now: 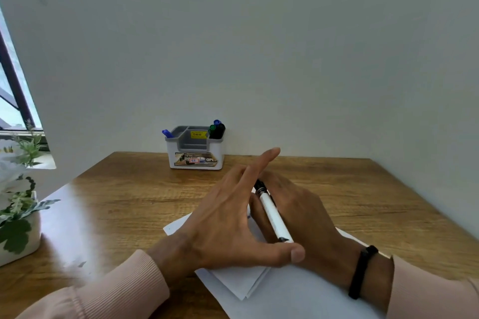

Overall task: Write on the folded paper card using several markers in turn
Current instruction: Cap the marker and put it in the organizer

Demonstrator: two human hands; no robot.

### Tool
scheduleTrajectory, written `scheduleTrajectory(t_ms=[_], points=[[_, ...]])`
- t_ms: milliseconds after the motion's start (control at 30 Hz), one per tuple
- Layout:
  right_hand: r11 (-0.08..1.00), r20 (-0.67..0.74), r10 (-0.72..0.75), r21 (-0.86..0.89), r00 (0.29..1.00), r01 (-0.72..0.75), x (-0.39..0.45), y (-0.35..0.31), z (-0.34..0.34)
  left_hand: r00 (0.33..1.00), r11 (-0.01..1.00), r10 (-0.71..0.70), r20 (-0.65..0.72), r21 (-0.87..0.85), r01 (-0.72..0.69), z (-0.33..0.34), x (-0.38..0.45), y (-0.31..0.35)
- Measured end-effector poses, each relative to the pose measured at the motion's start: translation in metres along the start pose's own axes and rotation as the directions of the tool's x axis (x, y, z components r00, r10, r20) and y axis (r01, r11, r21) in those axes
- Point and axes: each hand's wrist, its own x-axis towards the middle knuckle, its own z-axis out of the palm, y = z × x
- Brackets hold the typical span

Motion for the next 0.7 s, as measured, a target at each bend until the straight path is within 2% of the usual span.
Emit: scheduleTrajectory(t_ms=[67,133,200,333,400,533,600,700], points=[[0.980,-0.064,-0.001,0.198,0.998,0.013,0.002,0.001,0.000,1.000,1.000,0.019,-0.013,0.002,-0.019,-0.001,0.000,0.000],[0.948,-0.125,0.003,0.317,0.992,0.037,0.003,0.003,0.000,0.999,0.999,0.039,-0.024,0.015,-0.039,-0.002,0.000,0.000],[0.888,-0.167,0.082,0.460,0.983,0.004,0.003,0.006,-0.001,0.997,0.997,0.063,-0.039,0.044,-0.061,-0.003,0.001,-0.002],[0.588,-0.036,0.306,0.793,0.951,-0.159,0.011,0.005,-0.009,0.991,0.988,0.131,-0.019,0.082,-0.129,-0.004,0.001,-0.005],[0.550,-0.005,0.346,0.812,0.938,-0.198,0.016,0.010,-0.015,0.986,0.978,0.169,0.005,0.121,-0.169,-0.004,0.001,-0.009],[0.598,0.020,0.355,0.763,0.935,-0.243,0.034,0.013,-0.028,0.987,0.969,0.163,0.008,0.187,-0.162,-0.008,0.004,-0.021],[0.610,0.006,0.357,0.756,0.934,-0.238,0.052,0.009,-0.036,0.985,0.964,0.166,-0.035,0.214,-0.155,-0.016,0.008,-0.029],[0.650,-0.089,0.378,0.735,0.922,-0.195,0.085,0.000,-0.043,0.970,0.973,0.159,-0.184,0.193,-0.123,-0.035,0.012,-0.047]])
